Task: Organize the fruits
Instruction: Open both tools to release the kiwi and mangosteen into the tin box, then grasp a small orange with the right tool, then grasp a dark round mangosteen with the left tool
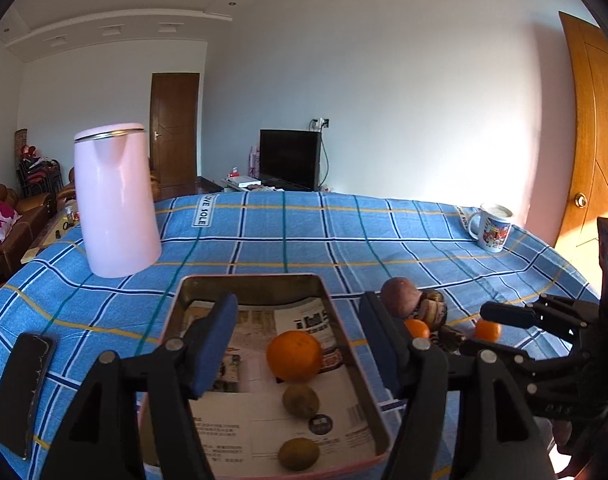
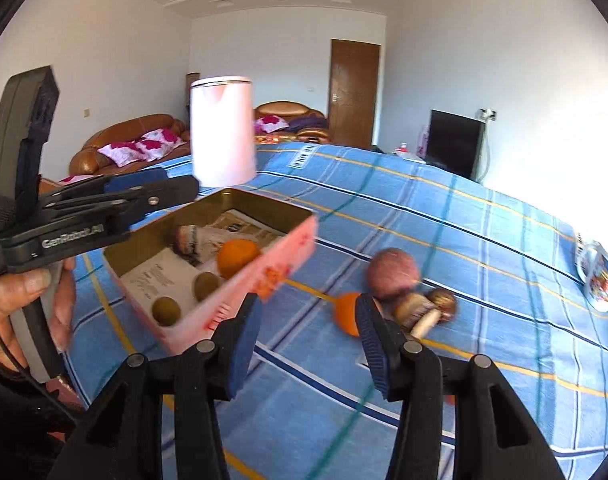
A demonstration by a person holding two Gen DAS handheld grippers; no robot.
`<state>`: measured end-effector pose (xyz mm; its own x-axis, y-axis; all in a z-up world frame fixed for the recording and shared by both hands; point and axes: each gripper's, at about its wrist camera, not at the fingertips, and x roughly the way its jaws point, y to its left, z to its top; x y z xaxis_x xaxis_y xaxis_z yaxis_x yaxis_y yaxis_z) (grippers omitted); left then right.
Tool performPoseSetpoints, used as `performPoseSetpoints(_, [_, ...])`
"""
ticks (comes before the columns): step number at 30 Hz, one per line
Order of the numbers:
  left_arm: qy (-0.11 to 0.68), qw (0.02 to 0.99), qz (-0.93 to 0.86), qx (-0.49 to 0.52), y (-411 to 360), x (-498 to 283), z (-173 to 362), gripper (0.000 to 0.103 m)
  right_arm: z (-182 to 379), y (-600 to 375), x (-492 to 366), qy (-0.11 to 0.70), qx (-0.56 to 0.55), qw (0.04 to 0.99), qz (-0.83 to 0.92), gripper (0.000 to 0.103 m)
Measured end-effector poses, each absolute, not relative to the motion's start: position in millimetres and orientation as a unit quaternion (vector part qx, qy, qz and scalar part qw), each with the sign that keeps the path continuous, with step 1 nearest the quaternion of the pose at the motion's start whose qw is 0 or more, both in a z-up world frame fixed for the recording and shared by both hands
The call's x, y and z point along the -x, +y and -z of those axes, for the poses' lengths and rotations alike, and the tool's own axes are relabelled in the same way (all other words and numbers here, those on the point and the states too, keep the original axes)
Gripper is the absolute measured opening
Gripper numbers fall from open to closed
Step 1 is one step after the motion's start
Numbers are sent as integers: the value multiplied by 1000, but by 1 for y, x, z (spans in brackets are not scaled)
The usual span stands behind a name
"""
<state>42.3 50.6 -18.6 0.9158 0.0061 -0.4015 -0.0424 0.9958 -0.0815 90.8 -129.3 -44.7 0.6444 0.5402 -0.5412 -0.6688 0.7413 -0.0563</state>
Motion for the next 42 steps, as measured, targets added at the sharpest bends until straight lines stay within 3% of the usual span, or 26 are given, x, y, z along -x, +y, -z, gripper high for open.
performPoseSetpoints(7, [230, 972, 48, 0, -16, -61, 24, 68, 46, -204, -122, 277, 81, 929, -230, 52])
performPoseSetpoints(18, [271, 959, 80, -35, -61, -89, 41, 68, 75, -208, -156, 362, 50, 901, -234, 51])
performPoseSetpoints(24, [288, 952, 96, -44, -71, -96, 47, 68, 82, -206, -164, 387, 46, 887, -248, 41])
performPoseSetpoints(30, [309, 942, 116, -56, -85, -105, 52, 66, 78, -213, -161, 370, 38, 899, -233, 40])
performPoseSetpoints(32, [321, 937, 125, -54, -89, -109, 54, 63, 75, -218, -159, 360, 31, 905, -225, 40])
performPoseSetpoints(34, [334, 931, 133, -62, -95, -114, 57, 53, 74, -221, -158, 354, 26, 909, -220, 40])
performPoseSetpoints(42, [367, 917, 132, -80, -106, -130, 66, 47, 73, -229, -161, 354, -1, 909, -219, 40])
